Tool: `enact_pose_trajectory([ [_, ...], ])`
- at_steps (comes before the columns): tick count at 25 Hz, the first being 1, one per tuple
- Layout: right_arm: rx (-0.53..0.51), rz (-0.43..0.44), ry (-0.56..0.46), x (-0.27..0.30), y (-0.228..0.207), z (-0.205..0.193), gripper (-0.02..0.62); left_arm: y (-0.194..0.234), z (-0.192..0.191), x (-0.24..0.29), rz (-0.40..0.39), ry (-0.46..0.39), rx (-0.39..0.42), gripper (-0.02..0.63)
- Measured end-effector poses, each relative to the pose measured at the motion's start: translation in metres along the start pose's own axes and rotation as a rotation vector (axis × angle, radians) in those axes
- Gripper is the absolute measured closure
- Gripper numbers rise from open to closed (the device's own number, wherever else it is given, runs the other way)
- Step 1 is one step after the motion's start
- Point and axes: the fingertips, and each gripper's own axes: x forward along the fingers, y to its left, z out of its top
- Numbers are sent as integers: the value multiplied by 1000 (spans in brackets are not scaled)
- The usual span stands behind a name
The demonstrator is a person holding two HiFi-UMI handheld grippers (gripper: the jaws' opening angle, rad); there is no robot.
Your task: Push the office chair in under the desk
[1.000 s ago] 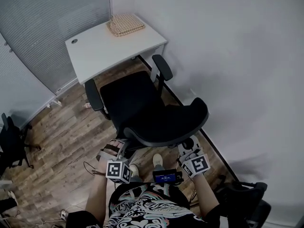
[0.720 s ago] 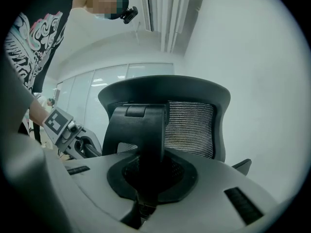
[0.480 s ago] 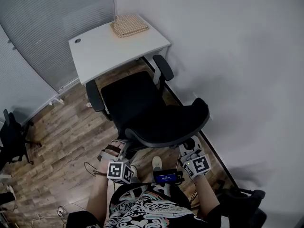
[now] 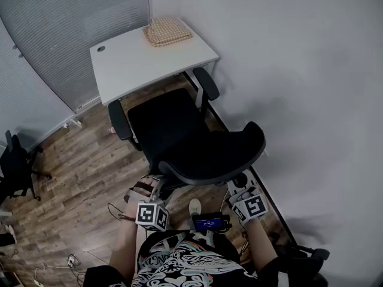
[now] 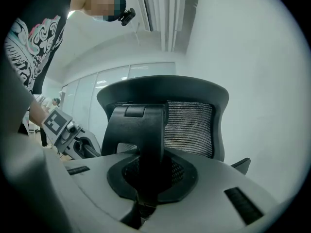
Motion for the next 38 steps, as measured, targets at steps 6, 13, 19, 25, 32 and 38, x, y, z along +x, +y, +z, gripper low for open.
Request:
enact_pose_trajectory([
  [6,10,29,-8,6,-24,-2,549,5,10,18,16,16,-34,469],
  [13,-6,50,-18,10,-34,-1,549,10,15,26,24,18,-44,466],
  [19,-15,33,-44,8,-35,2,549,11,19,24,24,13,-52,466],
  [25,-14,17,-56,7,-34,2,549,10,18,23,25,16,-50,466],
  [32,4,-44,-82,5,-39,-1,549,9,16,25,22,19,-52,466],
  [38,15,-46,-63,7,-39,-6,551,7,14,27,18,26,-52,466],
])
